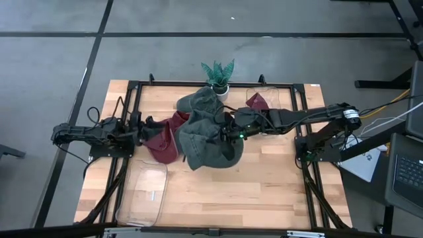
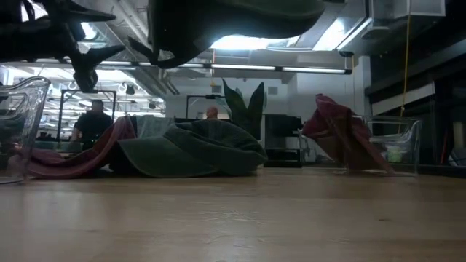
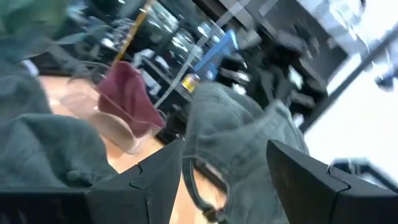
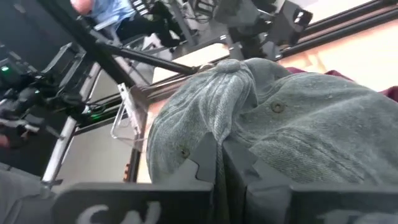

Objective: Pick & Place hat
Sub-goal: Put the bottom gray cap into the bottom left transparent bin

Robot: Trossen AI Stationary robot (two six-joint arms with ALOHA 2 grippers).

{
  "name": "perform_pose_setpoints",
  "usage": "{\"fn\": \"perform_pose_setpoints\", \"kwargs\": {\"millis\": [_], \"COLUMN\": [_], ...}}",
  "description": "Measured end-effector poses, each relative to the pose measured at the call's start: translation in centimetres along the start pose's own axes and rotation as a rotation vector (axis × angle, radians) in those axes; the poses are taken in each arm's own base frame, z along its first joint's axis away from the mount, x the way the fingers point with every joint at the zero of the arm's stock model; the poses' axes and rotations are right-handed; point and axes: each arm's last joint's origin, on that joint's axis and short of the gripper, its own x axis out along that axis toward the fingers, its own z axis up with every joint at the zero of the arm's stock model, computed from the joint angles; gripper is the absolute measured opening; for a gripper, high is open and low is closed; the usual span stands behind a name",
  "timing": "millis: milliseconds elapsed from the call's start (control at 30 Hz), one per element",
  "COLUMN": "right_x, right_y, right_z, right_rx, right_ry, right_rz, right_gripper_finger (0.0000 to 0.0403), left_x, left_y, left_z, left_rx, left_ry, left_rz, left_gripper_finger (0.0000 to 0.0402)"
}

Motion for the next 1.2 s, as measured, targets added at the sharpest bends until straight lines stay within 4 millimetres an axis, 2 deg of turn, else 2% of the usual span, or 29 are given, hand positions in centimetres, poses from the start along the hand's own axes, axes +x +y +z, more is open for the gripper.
{"fn": "perform_pose_setpoints", "kwargs": {"millis": [100, 233, 367, 467, 767, 967, 1067, 1200], "right_x": [0.0, 0.0, -0.1, -0.1, -0.2, -0.4, -0.4, -0.4], "right_y": [0.0, 0.3, 0.5, 0.6, 0.8, 0.5, 0.2, -0.2], "right_z": [0.0, -0.2, -0.3, -0.3, 0.5, 0.6, 0.8, 1.0], "right_rx": [0.011, 0.019, 0.058, 0.079, 0.132, 0.159, 0.159, 0.160], "right_ry": [0.003, 0.050, 0.091, 0.104, 0.101, 0.144, 0.141, 0.129], "right_rz": [0.004, 0.105, 0.185, 0.212, 0.353, 0.427, 0.427, 0.417], "right_gripper_finger": [0.0007, 0.0007, 0.0007, 0.0007, 0.0007, 0.0007, 0.0007, 0.0007], "left_x": [0.0, 0.1, 1.0, 2.4, 8.6, 10.8, 12.0, 13.5], "left_y": [-0.2, -2.0, -4.3, -6.2, -10.3, -13.1, -14.7, -15.9], "left_z": [0.2, 1.3, 3.5, 4.9, 7.0, 9.1, 9.2, 7.9], "left_rx": [-0.014, 0.141, 0.332, 0.508, 0.975, 1.239, 1.348, 1.467], "left_ry": [-0.005, 0.039, 0.054, 0.134, 0.512, 0.629, 0.652, 0.754], "left_rz": [-0.033, -0.165, -0.151, -0.141, -0.176, -0.185, -0.271, -0.314], "left_gripper_finger": [0.0228, 0.0228, 0.0228, 0.0228, 0.0228, 0.0228, 0.0228, 0.0228]}}
